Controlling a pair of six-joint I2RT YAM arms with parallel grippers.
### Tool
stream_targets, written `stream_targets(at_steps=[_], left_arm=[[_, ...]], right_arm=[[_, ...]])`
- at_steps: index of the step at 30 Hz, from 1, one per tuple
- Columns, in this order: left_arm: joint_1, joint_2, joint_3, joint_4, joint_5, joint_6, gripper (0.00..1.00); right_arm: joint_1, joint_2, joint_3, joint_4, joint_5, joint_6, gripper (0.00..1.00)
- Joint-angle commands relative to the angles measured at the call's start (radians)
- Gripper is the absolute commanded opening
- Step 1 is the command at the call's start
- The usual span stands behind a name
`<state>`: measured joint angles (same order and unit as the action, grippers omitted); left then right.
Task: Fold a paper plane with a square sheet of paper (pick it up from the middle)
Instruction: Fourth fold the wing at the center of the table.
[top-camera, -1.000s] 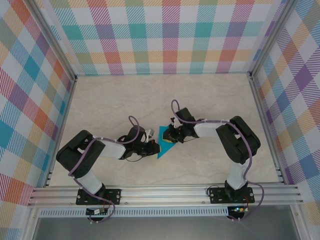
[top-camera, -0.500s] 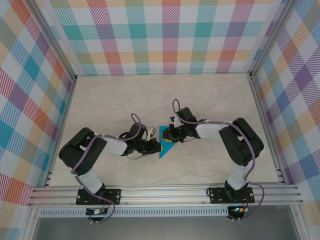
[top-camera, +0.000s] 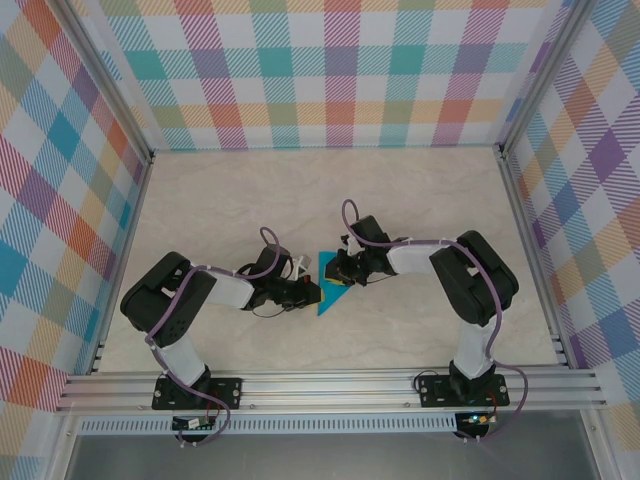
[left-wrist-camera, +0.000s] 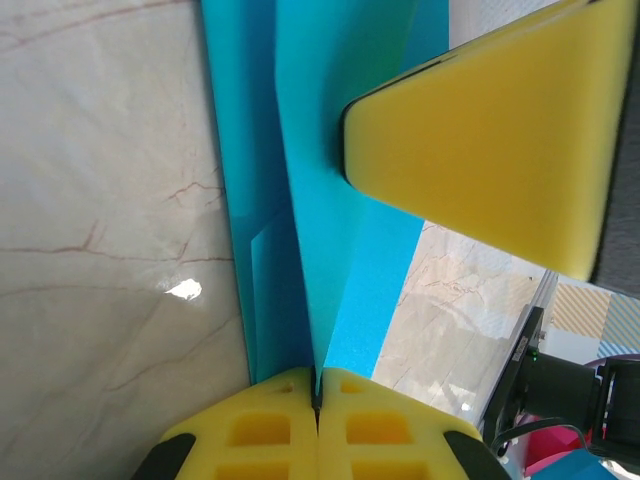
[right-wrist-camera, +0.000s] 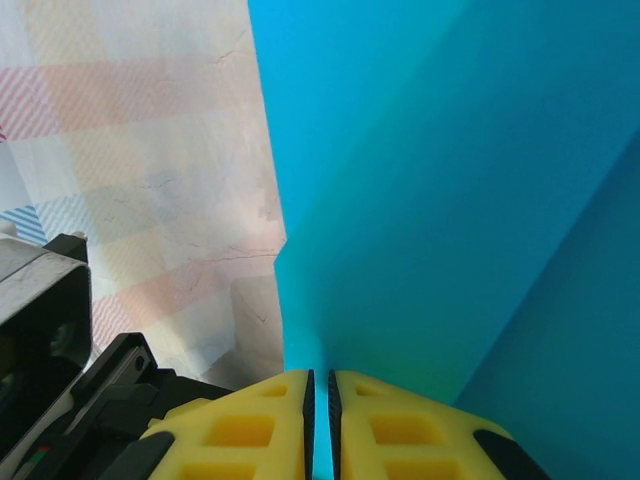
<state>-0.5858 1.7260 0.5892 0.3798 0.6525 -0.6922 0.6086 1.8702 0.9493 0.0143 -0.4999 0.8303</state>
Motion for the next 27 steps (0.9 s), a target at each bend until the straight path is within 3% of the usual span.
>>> stream_targets(at_steps=[1, 7, 12, 19, 27], left_arm=[[0.017, 0.003, -0.009, -0.066, -0.056, 0.003, 0.08], [0.017, -0.040, -0.027, -0.084, -0.079, 0.003, 0.17], [0.016, -0.071, -0.030, -0.098, -0.095, 0.005, 0.18], [0.009, -0.057, -0.023, -0.101, -0.087, 0.010, 0.06], [-0.014, -0.049, -0.023, -0.102, -0.104, 0.011, 0.00]], right_arm=[[-0.007, 0.012, 0.016, -0.017, 0.014, -0.012, 0.14], [-0.007, 0.026, 0.020, -0.028, 0.008, -0.019, 0.14], [-0.007, 0.024, 0.022, -0.025, -0.008, -0.023, 0.14], [-0.007, 0.016, 0.026, -0.010, -0.035, -0.020, 0.15], [-0.010, -0.019, 0.028, -0.046, -0.025, -0.039, 0.18]])
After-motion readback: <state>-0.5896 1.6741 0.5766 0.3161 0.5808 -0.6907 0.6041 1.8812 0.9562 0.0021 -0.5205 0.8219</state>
